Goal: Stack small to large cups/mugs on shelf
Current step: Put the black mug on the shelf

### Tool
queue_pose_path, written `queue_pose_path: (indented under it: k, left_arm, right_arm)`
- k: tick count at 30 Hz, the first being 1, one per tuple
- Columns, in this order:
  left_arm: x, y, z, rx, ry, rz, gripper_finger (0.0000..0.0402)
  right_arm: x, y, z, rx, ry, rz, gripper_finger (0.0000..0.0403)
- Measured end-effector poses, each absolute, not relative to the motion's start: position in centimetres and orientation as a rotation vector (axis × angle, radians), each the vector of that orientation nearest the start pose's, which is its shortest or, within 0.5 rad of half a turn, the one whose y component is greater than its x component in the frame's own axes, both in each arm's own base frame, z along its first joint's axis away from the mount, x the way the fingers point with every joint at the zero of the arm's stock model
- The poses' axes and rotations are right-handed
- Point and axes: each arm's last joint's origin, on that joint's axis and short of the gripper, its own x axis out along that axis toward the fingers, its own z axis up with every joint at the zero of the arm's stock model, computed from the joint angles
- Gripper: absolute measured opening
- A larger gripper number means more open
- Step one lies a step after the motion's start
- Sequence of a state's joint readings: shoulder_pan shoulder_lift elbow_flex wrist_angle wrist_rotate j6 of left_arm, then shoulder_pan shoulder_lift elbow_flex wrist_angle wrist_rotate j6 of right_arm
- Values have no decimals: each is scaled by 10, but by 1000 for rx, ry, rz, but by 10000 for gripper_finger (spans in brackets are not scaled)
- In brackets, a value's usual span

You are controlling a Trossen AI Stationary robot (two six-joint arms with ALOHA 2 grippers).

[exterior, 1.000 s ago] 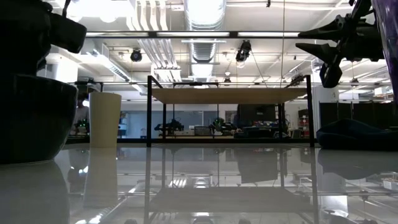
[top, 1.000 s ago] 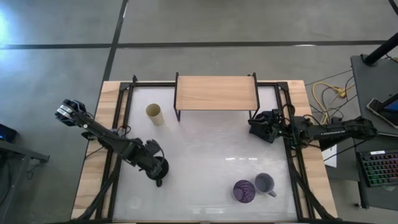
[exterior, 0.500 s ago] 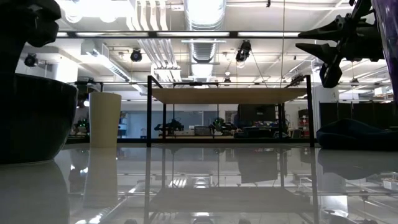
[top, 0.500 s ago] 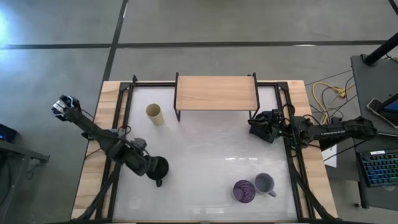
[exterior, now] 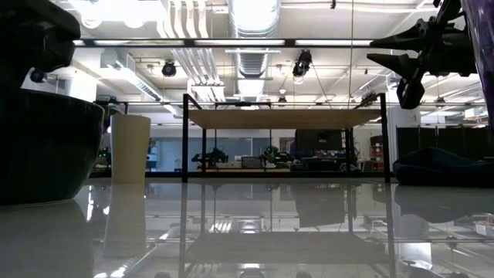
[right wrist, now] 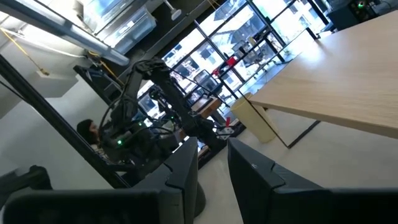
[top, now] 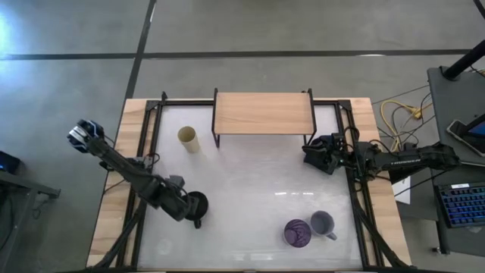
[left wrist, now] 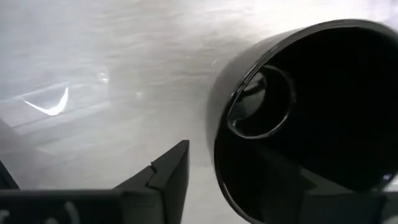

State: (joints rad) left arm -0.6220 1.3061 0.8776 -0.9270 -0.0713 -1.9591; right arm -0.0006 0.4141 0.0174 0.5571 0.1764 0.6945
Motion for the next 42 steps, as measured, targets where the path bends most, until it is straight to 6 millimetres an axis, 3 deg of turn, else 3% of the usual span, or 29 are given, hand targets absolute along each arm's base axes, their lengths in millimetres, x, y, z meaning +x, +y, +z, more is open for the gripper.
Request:
queue_pose_path:
  k: [9, 13, 16, 19, 23, 26, 32, 37, 42]
  left_arm:
    - [183, -128, 207, -1124, 1179, 909, 15]
    - [184, -126, 210, -1147, 1171, 904, 8]
    - [185, -119, 224, -1173, 1145, 868, 6]
    - [188, -106, 254, -1189, 1091, 793, 5]
    - [186, -76, 298, -1100, 1032, 815, 4]
    - [193, -50, 333, -1047, 986, 779, 4]
    - [217, 12, 384, -933, 881, 741, 4]
    - [233, 70, 407, -896, 875, 746, 4]
    - [259, 123, 411, -834, 953, 783, 4]
  right_arm:
    - [122, -5, 186, 705, -214, -114, 82]
    - [122, -5, 186, 698, -214, -116, 82]
    - [122, -5, 186, 707, -215, -114, 82]
    - [122, -5, 186, 744, -219, -110, 82]
    - [122, -5, 186, 827, -224, -101, 82]
    - [122, -5, 186, 856, -226, -98, 82]
    - [122, -5, 186, 893, -229, -94, 82]
    - [122, -5, 186, 892, -231, -100, 82]
    - [122, -5, 186, 892, -232, -101, 82]
